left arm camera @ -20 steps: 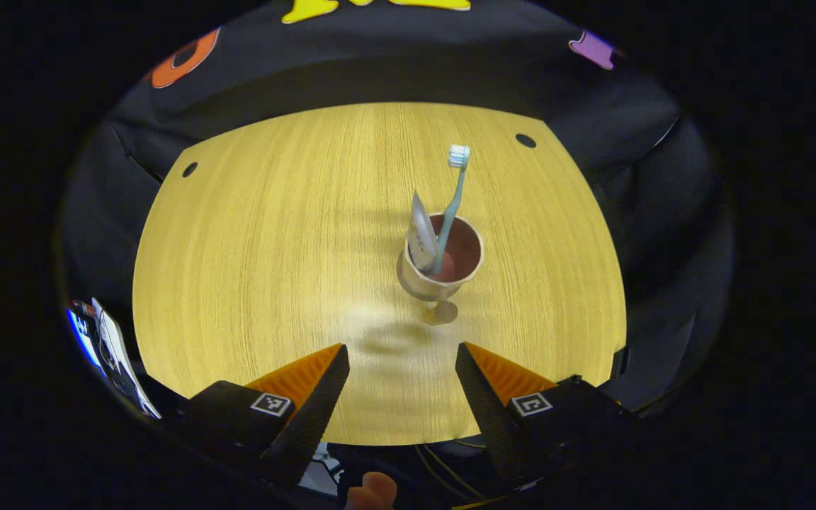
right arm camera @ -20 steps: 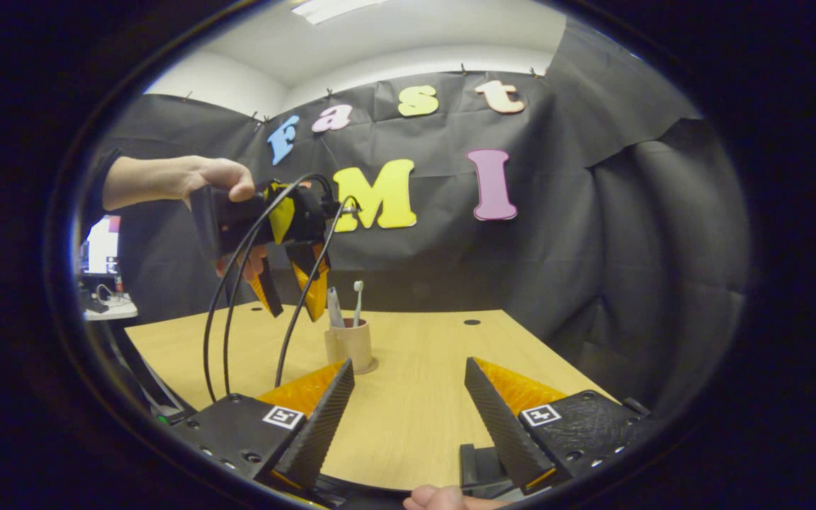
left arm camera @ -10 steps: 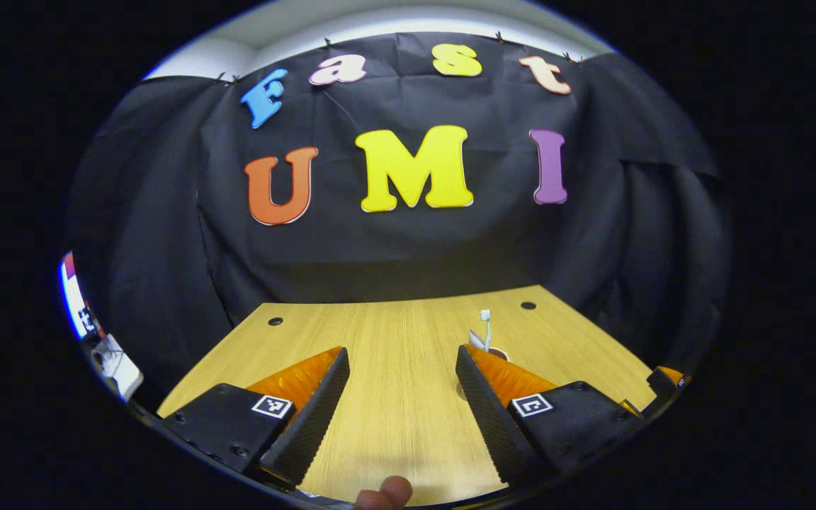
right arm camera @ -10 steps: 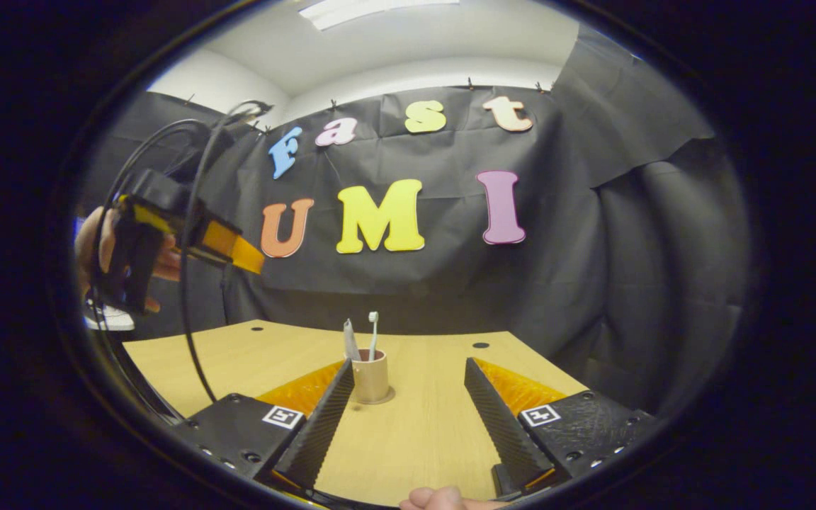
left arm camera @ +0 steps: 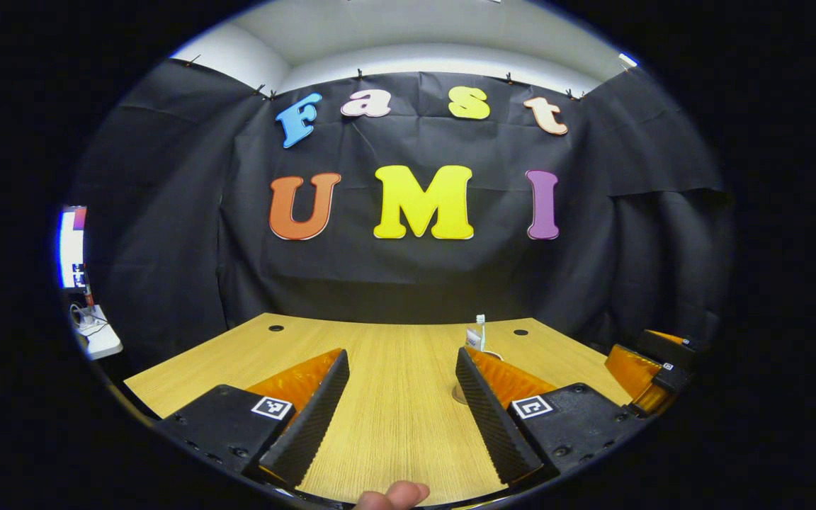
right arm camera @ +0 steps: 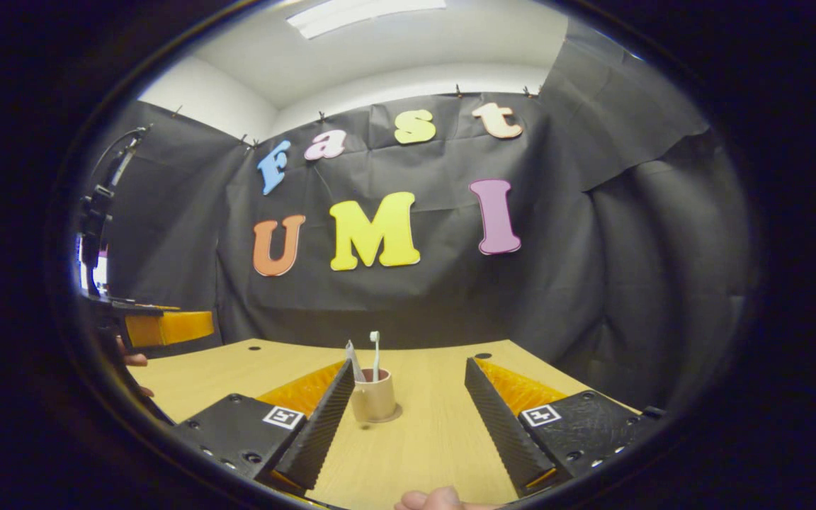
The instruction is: Put the toothbrush and toothpaste on the desktop into the cup, then pick up the cup and place it on the coaster on the desktop.
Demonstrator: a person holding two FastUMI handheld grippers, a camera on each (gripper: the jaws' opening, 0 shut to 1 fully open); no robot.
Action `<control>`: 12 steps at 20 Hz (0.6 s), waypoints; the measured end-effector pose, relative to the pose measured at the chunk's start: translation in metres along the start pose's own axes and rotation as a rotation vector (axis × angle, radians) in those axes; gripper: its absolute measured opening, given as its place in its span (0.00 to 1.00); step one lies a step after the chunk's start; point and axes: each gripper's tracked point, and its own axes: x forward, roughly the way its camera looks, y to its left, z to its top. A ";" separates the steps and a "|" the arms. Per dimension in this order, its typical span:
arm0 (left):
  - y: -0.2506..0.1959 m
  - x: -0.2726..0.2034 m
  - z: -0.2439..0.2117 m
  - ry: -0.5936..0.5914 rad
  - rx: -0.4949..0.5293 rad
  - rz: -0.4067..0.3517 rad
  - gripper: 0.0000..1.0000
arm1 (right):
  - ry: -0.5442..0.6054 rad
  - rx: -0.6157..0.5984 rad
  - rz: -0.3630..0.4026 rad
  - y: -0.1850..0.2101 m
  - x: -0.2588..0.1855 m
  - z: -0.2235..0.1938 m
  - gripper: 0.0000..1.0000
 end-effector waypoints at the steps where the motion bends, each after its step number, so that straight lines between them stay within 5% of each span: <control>1: 0.003 0.001 0.001 -0.007 0.011 0.000 0.96 | 0.009 0.000 0.000 0.001 0.000 -0.002 0.95; 12: 0.004 -0.002 -0.002 -0.006 -0.001 0.022 0.96 | -0.031 -0.042 -0.047 -0.008 0.005 0.018 0.95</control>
